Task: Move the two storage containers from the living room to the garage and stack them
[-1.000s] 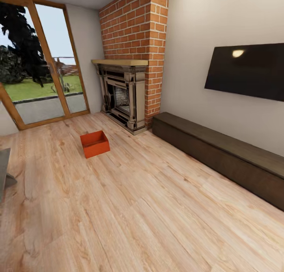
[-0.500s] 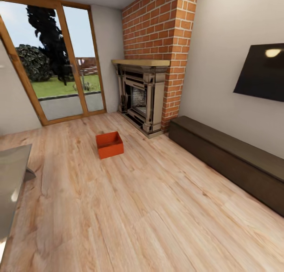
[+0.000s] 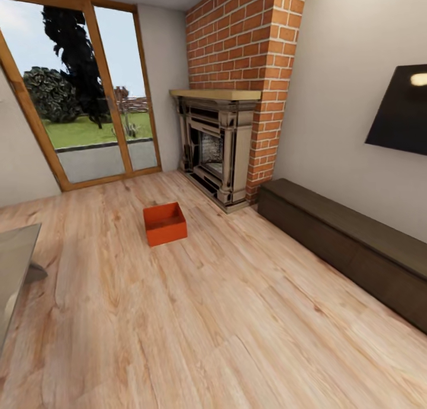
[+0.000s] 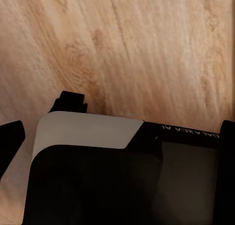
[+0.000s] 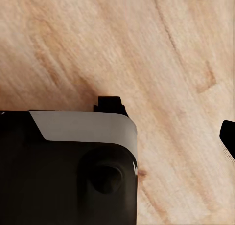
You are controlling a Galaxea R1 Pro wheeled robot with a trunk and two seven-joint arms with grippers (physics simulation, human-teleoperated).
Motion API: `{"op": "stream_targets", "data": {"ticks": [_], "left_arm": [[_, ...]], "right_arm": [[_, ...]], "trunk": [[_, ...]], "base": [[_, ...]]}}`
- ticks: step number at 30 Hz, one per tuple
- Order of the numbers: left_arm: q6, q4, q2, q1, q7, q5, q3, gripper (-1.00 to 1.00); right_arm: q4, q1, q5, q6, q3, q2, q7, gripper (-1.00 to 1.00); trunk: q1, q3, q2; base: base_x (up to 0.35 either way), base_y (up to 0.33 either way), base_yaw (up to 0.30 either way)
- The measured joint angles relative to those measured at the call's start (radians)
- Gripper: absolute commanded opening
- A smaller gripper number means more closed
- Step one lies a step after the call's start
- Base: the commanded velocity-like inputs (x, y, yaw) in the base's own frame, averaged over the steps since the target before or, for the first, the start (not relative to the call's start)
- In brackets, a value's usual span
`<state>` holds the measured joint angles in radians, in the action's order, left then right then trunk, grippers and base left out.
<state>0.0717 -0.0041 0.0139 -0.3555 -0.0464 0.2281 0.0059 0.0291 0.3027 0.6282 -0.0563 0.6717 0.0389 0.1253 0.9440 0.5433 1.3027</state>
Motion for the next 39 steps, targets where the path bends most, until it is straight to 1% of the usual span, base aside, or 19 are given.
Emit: {"op": "stream_targets", "data": {"ticks": [23, 36, 39], "left_arm": [[0.001, 0.0, 0.0, 0.0, 0.0, 0.0, 0.0, 1.0], [-0.001, 0.0, -0.002, 0.0, 0.0, 0.0, 0.0, 1.0], [-0.001, 0.0, -0.002, 0.0, 0.0, 0.0, 0.0, 1.0]], "right_arm": [[0.0, 0.0, -0.002, 0.0, 0.0, 0.0, 0.0, 1.0], [0.0, 0.0, 0.0, -0.001, 0.0, 0.0, 0.0, 1.0], [0.0, 0.0, 0.0, -0.001, 0.0, 0.0, 0.0, 1.0]], "trunk": [[0.0, 0.0, 0.0], [0.0, 0.0, 0.0], [0.0, 0.0, 0.0]], "base": [[0.322, 0.0, 0.001], [0.322, 0.0, 0.238], [0.322, 0.0, 0.114]]}}
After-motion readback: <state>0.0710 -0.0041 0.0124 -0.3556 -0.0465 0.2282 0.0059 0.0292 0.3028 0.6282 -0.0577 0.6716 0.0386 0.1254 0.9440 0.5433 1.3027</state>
